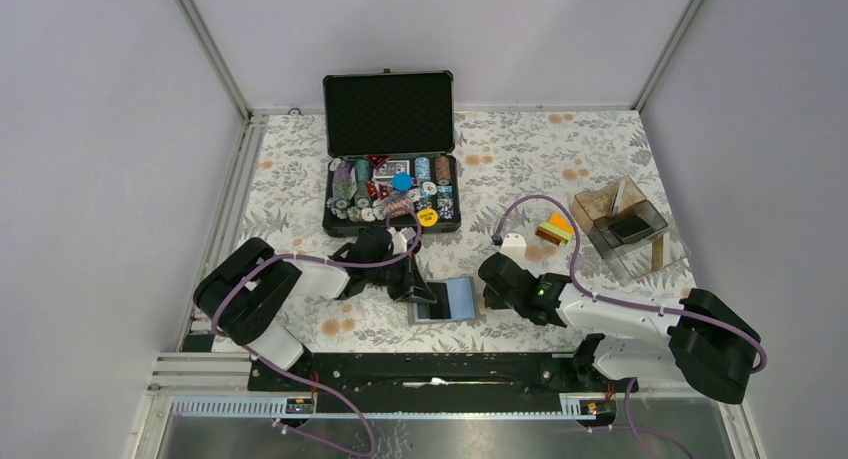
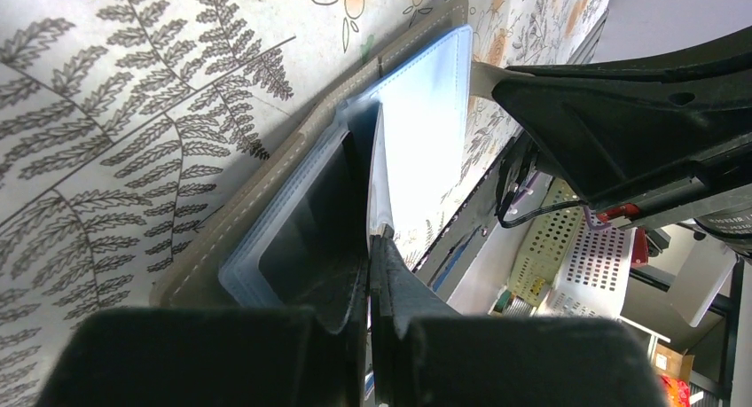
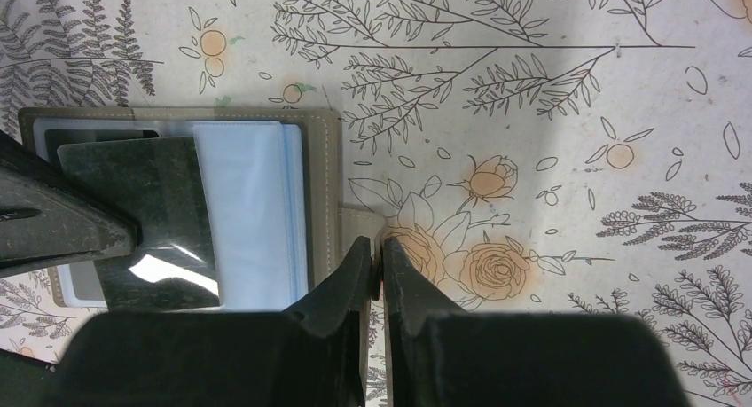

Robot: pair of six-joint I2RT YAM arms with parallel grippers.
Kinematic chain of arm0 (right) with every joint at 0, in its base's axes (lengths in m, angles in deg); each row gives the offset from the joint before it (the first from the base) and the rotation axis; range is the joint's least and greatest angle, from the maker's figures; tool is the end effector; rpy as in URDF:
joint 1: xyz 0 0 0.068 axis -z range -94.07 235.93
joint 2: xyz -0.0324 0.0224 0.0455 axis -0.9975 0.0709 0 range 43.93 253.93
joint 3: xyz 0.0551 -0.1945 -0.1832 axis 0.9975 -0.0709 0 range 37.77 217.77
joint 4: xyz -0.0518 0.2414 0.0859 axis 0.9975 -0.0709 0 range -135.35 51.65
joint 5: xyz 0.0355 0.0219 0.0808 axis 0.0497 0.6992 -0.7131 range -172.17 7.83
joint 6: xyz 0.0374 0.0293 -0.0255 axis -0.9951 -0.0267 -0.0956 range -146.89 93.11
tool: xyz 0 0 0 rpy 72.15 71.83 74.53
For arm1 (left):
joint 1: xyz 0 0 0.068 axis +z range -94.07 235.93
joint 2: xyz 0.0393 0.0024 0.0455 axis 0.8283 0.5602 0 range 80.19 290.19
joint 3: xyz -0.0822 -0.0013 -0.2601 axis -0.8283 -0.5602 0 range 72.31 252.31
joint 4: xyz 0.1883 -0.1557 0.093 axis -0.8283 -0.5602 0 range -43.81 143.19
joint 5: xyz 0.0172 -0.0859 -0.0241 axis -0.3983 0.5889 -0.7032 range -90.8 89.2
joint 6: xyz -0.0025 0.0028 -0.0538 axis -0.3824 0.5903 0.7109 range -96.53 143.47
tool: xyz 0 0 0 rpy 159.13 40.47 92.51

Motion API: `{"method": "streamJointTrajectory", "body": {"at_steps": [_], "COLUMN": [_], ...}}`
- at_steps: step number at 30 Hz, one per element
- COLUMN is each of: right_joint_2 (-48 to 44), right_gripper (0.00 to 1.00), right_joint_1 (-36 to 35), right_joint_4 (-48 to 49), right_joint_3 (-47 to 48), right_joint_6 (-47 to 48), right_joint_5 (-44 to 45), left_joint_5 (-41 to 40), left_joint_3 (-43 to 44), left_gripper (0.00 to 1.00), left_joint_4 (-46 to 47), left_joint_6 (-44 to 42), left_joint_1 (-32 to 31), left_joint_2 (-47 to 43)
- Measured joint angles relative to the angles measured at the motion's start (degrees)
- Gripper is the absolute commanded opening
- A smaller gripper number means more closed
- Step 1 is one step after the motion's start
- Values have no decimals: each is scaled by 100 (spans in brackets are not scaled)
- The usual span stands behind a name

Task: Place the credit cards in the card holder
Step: Insert the credit card into the card holder.

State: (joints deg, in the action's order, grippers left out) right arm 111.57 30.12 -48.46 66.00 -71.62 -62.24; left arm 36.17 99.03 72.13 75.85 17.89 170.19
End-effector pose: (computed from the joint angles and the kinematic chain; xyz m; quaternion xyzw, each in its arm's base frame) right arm 0.1317 0.1725 0.1667 -0.0297 0.9256 0.1584 0.3426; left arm 0.1892 -0.1753 0.1140 0.0129 0.8827 -0.4670 0.0519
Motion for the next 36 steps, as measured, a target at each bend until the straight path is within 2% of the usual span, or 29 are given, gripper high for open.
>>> {"method": "streamJointTrajectory", "body": {"at_steps": [17,21,23,27,36], "right_joint_2": [90,92,92,90,90], "right_gripper": [0,0,0,0,0], "right_joint_1": [2,2,2,2,2], "right_joint_4": [72,79,79,79,114], "right_joint_3": [0,0,0,0,0], "right_joint_6": [4,4,4,4,-2], "right_joint_5": [-2,-2,-2,-11,-116], "left_joint_5": [-7,-94,-201,-476,-1073], "left_joint_3": [103,122,214,393,678], "left_gripper": [0,13,23,37,55], "left_joint_4": [520,415,133,-446,-1589], "left_joint_6": [321,330,245,-15,-466], "left_joint_1": [-221,-289,-297,-310,-326], "left_joint_2": [321,310,256,72,-476]}}
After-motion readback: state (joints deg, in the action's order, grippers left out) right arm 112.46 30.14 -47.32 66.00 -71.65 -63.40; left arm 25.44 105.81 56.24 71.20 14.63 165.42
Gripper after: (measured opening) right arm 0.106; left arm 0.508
